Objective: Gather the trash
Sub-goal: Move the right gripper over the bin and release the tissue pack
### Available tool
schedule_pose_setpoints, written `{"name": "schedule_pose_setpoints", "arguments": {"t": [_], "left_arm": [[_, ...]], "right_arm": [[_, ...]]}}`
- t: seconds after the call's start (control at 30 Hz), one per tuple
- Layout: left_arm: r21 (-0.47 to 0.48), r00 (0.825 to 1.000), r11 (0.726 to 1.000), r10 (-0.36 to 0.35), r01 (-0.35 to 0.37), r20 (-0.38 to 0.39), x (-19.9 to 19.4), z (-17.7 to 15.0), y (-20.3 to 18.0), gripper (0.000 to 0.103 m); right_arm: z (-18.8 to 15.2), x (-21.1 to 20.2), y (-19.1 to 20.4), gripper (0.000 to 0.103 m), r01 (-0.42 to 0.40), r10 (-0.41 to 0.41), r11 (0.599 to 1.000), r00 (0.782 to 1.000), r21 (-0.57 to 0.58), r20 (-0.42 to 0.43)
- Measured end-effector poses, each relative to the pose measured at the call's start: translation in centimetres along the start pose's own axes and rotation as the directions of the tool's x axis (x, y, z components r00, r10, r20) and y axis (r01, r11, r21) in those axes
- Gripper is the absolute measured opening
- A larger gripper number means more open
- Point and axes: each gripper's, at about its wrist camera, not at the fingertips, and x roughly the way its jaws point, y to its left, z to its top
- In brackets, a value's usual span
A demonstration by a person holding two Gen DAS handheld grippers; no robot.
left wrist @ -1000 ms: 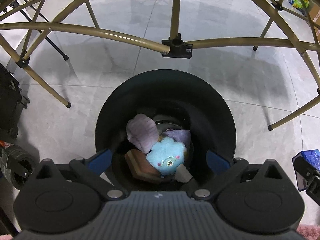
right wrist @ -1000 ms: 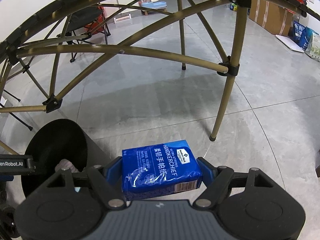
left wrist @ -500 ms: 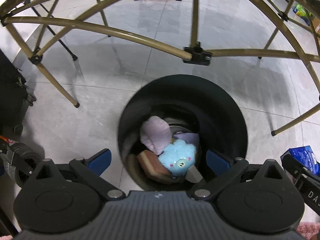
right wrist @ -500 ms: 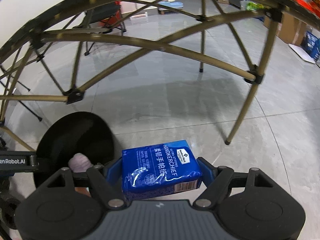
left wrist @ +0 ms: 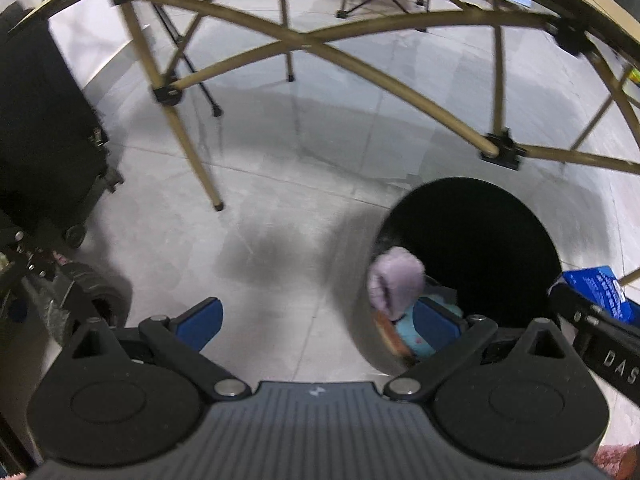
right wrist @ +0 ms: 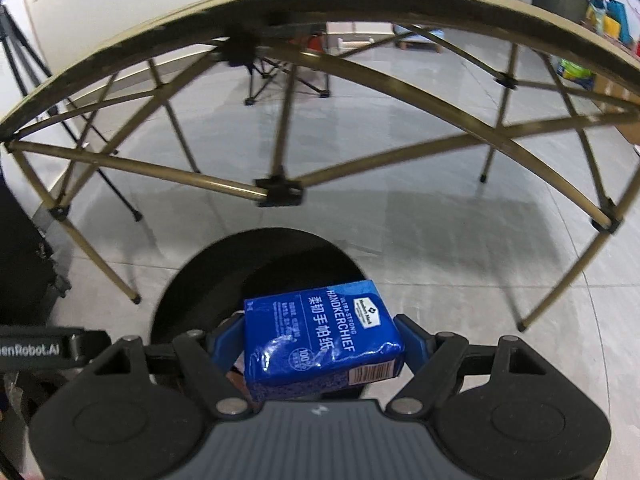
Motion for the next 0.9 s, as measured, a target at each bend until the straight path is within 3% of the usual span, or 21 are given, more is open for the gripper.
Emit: {"name": "schedule_pose_setpoints", "arguments": {"t": [0.13,0.2,0.27,0.53,0.73,0.9], "left_arm": [[-0.031,1.0,1.0,0.001,-0.001,0.008,-0.3,-0.1,2.0,0.103],[-0.041,1.0,0.999,-0.002,0.002,0.014,-0.5,-0.1,2.6,0.103],[-0.047,1.0,0.999,-0.011,0.012,0.018,-0.8,-0.2,3.0,0.103],[-0.045,0.998,0.999,-0.02,0.023,0.063,-2.3,-0.6,3.8,0.103],[-0.014,0.989,0.999,-0.033,0.035,0.145,-5.1,-1.7,3.8,0.103],[0.012,0.972,0.997,-0.072,0.071,0.223,-9.7,-3.4,3.8,0.103]], "right_arm": [[0.6,0.4,1.8,0.079,-0.016,0.016,1.0,1.0,-0.022,0.007],[0.8,0.6,2.5,0.095,-0.023,0.023,0.999,1.0,-0.032,0.01],[0.8,0.5,3.0,0.103,-0.022,0.023,0.999,0.999,-0.036,0.024],[0.6,-0.2,3.9,0.103,-0.009,0.011,0.997,1.0,-0.079,0.022],[-0.1,-4.6,3.4,0.103,0.004,0.001,0.995,0.999,-0.102,0.049],[-1.2,-9.9,2.3,0.103,-0.012,0.018,0.996,0.998,-0.088,0.065]]}}
